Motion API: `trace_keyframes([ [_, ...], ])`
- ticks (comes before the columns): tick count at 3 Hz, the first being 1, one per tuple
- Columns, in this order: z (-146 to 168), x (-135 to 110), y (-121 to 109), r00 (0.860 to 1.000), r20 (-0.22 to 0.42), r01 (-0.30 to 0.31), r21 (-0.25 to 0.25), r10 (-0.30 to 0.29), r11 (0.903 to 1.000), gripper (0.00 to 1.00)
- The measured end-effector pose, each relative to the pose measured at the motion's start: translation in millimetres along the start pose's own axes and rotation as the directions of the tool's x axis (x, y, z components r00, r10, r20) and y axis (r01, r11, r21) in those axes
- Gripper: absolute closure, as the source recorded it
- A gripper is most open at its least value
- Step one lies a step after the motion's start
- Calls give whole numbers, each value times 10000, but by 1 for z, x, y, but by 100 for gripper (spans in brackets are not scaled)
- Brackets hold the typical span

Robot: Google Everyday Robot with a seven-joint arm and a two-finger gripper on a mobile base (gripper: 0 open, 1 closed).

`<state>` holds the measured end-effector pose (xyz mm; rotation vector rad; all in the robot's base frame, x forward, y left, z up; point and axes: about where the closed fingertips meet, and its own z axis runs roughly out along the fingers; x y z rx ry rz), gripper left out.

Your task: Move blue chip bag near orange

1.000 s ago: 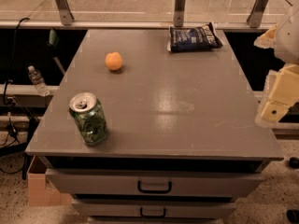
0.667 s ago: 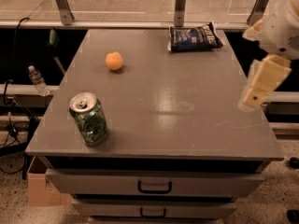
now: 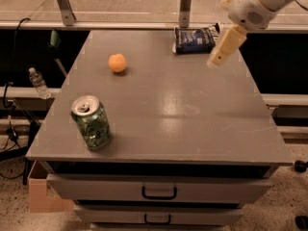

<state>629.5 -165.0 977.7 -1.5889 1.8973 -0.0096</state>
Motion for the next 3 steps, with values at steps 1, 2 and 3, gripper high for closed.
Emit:
trace_keyframes([
  [1,38,-5,-51,9985,554,-15,176,5,9998,0],
  [2,39,-5,-50,9986,532,-19,144,11,9999,0],
  [3,57,16,-57,9905,965,-1015,315,981,9943,0],
])
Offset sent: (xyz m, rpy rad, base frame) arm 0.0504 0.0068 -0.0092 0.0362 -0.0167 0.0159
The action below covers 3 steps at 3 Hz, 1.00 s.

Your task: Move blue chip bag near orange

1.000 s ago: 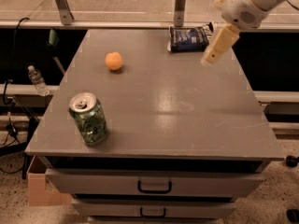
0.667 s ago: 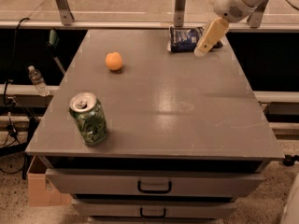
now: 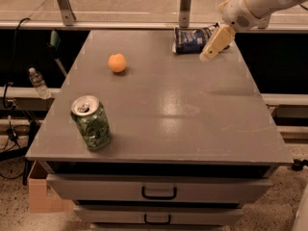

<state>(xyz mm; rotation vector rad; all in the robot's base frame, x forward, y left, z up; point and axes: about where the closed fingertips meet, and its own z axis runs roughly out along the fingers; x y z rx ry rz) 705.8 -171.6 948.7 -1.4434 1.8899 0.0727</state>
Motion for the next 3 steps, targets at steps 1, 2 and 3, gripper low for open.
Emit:
trace_keyframes([
  [1,20,28,-13,9883,865,-1287,314,1256,9912,0],
  [2,39,48,-28,9577,1800,-2388,608,2247,9692,0],
  [3,57,63,-47,9278,2467,-3097,907,2799,9465,0],
])
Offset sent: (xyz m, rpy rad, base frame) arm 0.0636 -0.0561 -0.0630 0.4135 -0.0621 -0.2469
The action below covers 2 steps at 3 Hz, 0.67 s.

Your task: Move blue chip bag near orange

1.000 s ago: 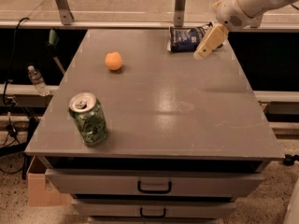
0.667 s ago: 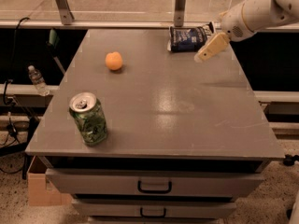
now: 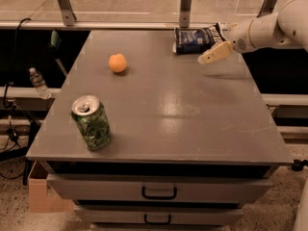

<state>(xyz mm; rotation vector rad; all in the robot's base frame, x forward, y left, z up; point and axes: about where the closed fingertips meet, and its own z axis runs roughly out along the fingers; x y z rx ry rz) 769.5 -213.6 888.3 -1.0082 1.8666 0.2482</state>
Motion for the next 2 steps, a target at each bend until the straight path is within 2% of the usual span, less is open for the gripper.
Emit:
trace_keyframes([
  [2,44,26,-50,9960,306,-853,699,834,9939,2],
])
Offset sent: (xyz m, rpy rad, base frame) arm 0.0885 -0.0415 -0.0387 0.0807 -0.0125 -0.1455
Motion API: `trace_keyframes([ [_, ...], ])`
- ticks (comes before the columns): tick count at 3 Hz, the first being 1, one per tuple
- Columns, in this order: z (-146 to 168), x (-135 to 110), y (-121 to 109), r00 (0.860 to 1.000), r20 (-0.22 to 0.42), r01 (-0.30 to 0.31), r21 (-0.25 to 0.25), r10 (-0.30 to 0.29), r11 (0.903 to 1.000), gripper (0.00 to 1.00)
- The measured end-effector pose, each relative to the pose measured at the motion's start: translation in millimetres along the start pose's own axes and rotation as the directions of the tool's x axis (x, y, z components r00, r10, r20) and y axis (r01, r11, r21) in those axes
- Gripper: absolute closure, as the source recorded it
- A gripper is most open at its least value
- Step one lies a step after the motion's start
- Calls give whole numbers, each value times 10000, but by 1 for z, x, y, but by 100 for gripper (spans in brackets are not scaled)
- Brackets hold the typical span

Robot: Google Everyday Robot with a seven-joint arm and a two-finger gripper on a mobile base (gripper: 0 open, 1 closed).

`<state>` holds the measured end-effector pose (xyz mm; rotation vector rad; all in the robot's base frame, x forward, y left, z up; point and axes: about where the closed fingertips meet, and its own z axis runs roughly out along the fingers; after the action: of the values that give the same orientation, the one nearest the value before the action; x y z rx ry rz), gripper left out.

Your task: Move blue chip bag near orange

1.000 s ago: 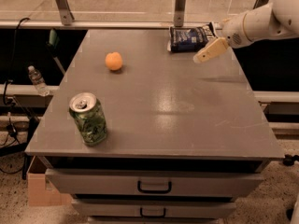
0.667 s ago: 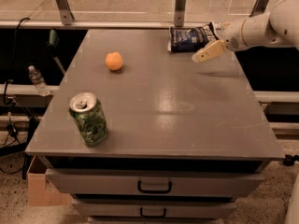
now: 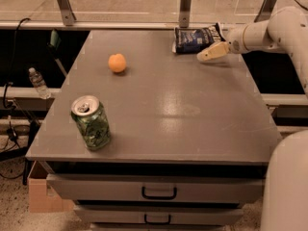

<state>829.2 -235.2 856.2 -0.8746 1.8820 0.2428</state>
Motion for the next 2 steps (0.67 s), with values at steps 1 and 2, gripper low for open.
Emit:
trace_keyframes([
  [1,15,4,-10,9990,4,-446,114,446,9989,23],
  [2,18,2,-15,9967,108,-804,188,802,9966,47],
])
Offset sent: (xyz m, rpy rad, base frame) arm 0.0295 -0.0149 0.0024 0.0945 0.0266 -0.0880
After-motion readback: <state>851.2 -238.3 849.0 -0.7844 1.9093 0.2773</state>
